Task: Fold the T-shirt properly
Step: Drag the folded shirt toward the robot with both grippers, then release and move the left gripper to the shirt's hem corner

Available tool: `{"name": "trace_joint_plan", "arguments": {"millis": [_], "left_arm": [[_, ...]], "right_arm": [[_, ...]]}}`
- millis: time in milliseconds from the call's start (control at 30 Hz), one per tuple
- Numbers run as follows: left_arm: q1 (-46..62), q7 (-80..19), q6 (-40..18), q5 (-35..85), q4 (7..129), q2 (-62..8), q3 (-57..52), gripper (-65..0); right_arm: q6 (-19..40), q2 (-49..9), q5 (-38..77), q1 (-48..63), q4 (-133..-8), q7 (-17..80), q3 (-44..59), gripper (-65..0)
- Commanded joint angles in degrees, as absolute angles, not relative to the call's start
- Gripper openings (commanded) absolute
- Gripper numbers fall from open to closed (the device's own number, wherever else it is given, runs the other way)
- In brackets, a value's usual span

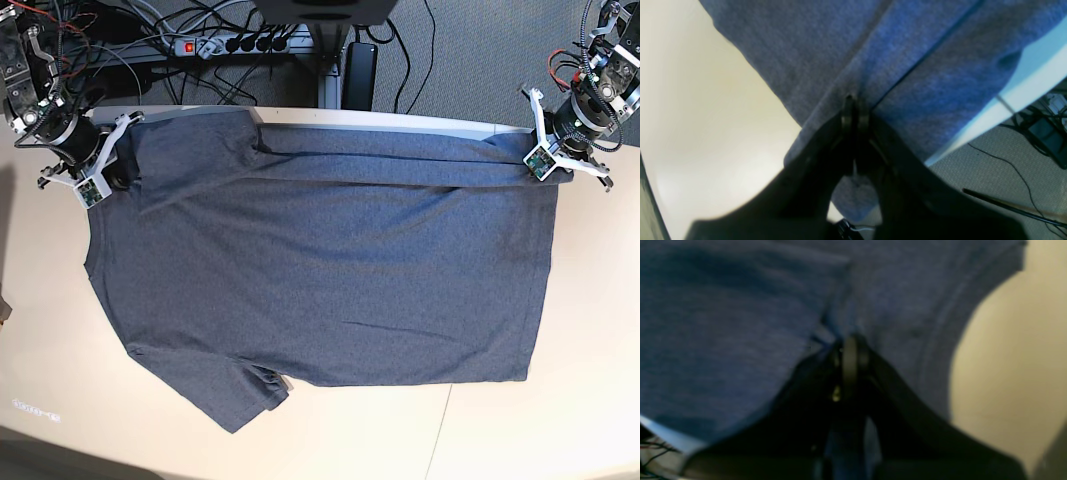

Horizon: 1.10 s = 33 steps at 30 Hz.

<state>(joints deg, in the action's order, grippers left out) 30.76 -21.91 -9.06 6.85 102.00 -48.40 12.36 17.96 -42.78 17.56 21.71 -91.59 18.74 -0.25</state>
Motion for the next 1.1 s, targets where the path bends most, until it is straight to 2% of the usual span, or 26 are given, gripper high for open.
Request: {"name": "trace_joint_plan", "arguments": {"millis": [0, 300, 467, 633, 700, 867, 1000, 1067], "left_arm": [[30.61, -20.80, -7.86, 6.57, 102.76, -49.36, 11.92, -65.0], [27.22, -20.64, -1.96, 6.83, 104.27, -49.39, 11.79, -65.0], [24.91, -20.82, -1.98, 11.88, 108.09, -49.36, 8.03, -65.0], [19.22, -19.66, -1.10, 16.99, 106.74, -48.27, 3.84, -65.0], [15.22, -19.27, -1.17, 19.64, 103.79, -47.24, 3.73, -65.0], [3.86, -19.11, -7.01, 26.98, 91.02, -42.44, 3.73, -65.0], [-6.79, -18.61, -8.95, 30.70, 75.22, -38.74, 4.19, -65.0], [-12.32, -18.65, -12.21, 33.17, 65.71, -37.10, 4.19, -65.0]], "right_arm": [[21.02, -44.10, 18.15, 21.08, -92.16, 17.80, 0.69, -65.0], [21.04, -43.97, 19.09, 20.99, -92.16, 17.82, 0.71, -65.0], [21.06, -43.97, 19.09, 20.97, -92.16, 17.82, 0.71, -65.0], [21.08, -43.94, 19.09, 20.97, -92.16, 17.82, 0.71, -65.0], [21.08, -43.94, 19.09, 20.97, -92.16, 17.82, 0.69, -65.0], [21.23, -43.94, 19.05, 20.97, -92.14, 17.82, 0.69, -65.0], [21.23, -43.94, 19.07, 20.95, -92.14, 17.78, 0.69, -65.0], [21.23, -43.92, 19.07, 20.73, -92.14, 17.80, 0.69, -65.0]]}}
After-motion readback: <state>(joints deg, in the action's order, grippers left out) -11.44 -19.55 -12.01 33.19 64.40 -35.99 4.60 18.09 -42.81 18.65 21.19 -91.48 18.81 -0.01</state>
